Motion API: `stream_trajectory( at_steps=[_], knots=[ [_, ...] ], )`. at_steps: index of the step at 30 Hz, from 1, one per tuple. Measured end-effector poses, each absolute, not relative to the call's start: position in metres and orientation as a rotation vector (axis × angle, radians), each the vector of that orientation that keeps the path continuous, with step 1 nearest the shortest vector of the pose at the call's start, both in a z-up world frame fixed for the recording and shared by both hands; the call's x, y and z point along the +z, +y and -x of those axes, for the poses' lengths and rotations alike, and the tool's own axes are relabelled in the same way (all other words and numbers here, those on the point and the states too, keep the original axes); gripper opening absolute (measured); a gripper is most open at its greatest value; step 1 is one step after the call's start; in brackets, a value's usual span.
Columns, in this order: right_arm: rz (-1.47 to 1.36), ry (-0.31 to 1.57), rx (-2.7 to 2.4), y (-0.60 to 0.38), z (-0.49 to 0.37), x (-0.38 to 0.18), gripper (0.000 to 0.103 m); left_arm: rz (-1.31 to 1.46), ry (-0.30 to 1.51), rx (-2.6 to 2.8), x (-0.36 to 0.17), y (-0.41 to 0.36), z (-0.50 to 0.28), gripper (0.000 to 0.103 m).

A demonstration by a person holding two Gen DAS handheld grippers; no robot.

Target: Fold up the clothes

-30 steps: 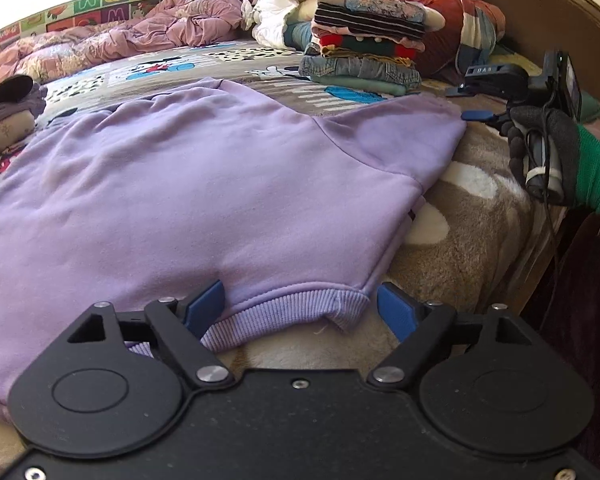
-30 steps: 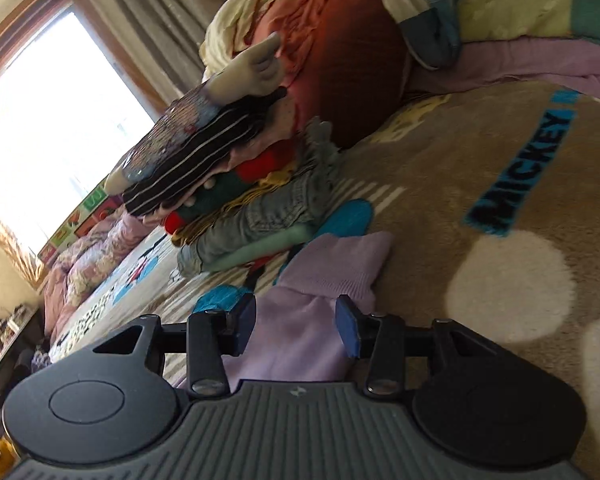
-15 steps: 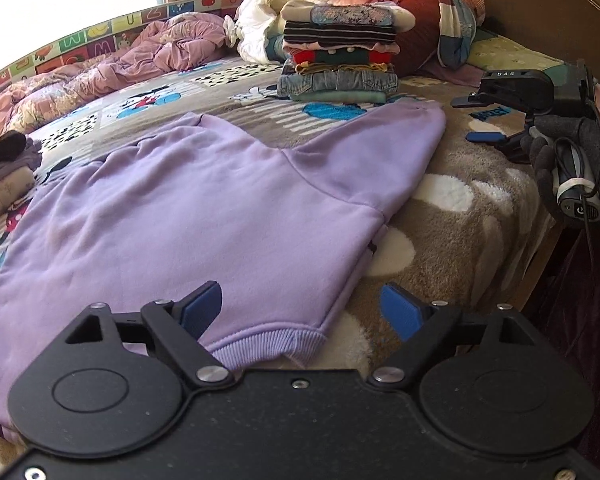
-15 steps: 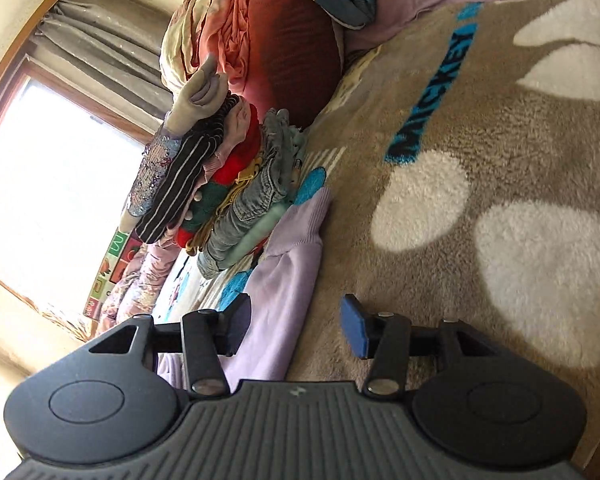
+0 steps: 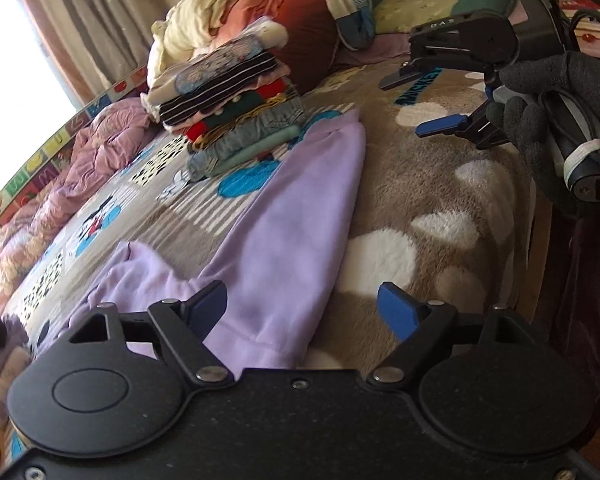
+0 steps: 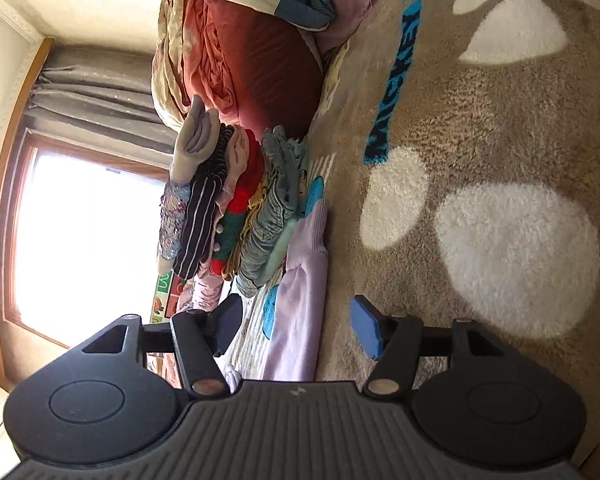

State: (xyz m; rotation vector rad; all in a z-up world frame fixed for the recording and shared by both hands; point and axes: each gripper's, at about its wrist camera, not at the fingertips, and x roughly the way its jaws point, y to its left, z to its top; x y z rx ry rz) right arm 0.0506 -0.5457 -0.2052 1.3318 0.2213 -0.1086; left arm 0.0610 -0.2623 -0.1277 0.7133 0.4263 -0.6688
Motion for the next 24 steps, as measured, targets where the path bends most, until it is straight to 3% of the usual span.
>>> stream_trajectory(
  at_steps=[12,20,24],
  knots=[
    [-1.404,0.167,-0.001,-0.576,-0.045,-0.210,0.062,-0.918,0.375,-0.654,-0.155,-0.367,-0.092,0.062],
    [-1.508,0.121,0.025,-0.592,-0.046,-0.225,0.062,-1.022,0.328,-0.612,-0.169,-0.413,-0.108,0.057],
    [-1.560,0.088,0.009,-0.599,-0.043,-0.232,0.062,-1.086,0.295,-0.569,-0.178,-0.436,-0.115,0.049]
  ],
)
